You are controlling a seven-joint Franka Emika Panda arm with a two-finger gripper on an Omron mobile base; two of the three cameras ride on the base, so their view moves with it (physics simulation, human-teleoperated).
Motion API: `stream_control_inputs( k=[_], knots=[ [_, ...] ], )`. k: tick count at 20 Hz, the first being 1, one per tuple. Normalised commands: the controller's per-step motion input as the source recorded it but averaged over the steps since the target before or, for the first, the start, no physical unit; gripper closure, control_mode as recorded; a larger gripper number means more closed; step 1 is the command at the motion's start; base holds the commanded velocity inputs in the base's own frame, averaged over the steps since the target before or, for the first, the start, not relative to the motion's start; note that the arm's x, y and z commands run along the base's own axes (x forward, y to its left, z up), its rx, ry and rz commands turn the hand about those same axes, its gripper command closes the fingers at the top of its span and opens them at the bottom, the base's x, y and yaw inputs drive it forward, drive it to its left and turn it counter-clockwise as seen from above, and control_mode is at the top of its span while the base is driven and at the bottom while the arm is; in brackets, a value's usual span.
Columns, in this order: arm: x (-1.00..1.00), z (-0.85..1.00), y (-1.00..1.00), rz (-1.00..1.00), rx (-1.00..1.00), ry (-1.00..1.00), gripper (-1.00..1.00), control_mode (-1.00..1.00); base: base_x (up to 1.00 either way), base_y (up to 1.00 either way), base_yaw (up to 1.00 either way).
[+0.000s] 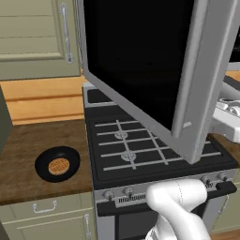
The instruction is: Open the microwave, place the bowl with waffle inside the microwave, then close the microwave door and turn it on.
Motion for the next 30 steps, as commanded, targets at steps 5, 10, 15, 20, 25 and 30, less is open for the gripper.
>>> stream_control_inputs(
  k=[5,10,15,20,25,30],
  knots=[
    [0.05,0.11,0.97,-0.02,-0.01,0.0,-1.0,-1.0,0.0,0.0,0.0],
    [0.25,0.04,0.52,-0.08,0.0,0.06,-1.0,-1.0,0.0,0.0,0.0],
    [0.3,0.0,-0.06,0.0,0.0,0.14,-1.0,-1.0,0.0,0.0,0.0],
    [0.02,0.0,-0.84,-0.07,0.02,0.4,-1.0,-1.0,0.0,0.0,0.0],
    [0.46,-0.54,-0.61,-0.27,0.0,0.49,-1.0,-1.0,0.0,0.0,0.0],
    [0.7,-0.9,0.04,-0.02,-0.33,0.44,-1.0,-1.0,0.0,0.0,0.0]
  ],
)
